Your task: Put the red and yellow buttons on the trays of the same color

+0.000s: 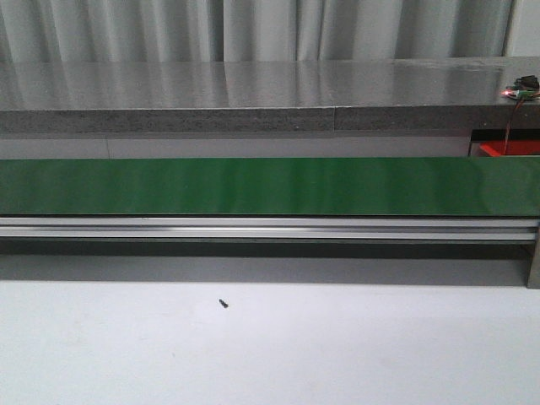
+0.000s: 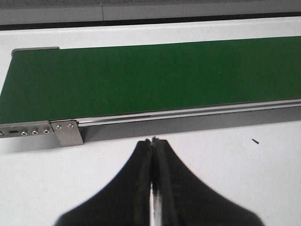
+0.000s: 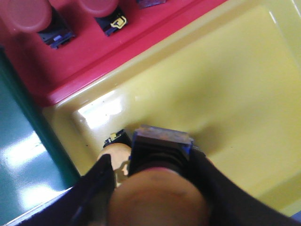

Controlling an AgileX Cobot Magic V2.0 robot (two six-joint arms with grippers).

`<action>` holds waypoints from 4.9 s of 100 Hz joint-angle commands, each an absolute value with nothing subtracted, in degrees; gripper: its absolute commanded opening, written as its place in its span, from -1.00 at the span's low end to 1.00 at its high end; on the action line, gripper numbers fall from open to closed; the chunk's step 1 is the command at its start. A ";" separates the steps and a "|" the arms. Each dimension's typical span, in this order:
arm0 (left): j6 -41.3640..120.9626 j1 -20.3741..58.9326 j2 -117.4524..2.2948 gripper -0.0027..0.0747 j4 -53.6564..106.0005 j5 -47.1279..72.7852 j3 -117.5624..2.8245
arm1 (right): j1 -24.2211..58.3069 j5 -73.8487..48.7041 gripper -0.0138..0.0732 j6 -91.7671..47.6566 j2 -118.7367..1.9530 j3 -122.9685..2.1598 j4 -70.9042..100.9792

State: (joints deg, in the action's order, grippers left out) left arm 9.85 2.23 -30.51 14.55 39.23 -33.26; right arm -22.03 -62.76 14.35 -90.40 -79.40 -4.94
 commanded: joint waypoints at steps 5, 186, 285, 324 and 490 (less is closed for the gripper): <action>9.67 2.66 -30.68 -0.98 15.35 35.25 -34.79 | -22.74 -60.23 -0.26 13.21 -91.19 -80.16 -4.91; 9.67 2.66 -30.68 -0.98 15.35 35.25 -34.79 | -25.10 -50.17 0.36 14.02 -102.62 -79.83 -4.93; 9.67 2.66 -30.68 -0.98 15.35 35.25 -34.79 | -3.69 -59.67 -0.83 11.36 -79.82 -79.70 -6.69; 9.67 2.66 -30.68 -0.98 15.35 35.25 -34.79 | 3.33 -46.71 -0.83 11.36 -72.85 -70.93 -3.53; 9.67 2.66 -30.68 -0.98 15.35 35.25 -34.79 | 1.11 5.64 -0.84 10.98 -29.53 -17.21 -6.70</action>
State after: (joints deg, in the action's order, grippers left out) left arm 9.85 2.23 -30.51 14.55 39.23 -33.26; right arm 2.51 -1.33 11.71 -31.33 -17.45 -6.87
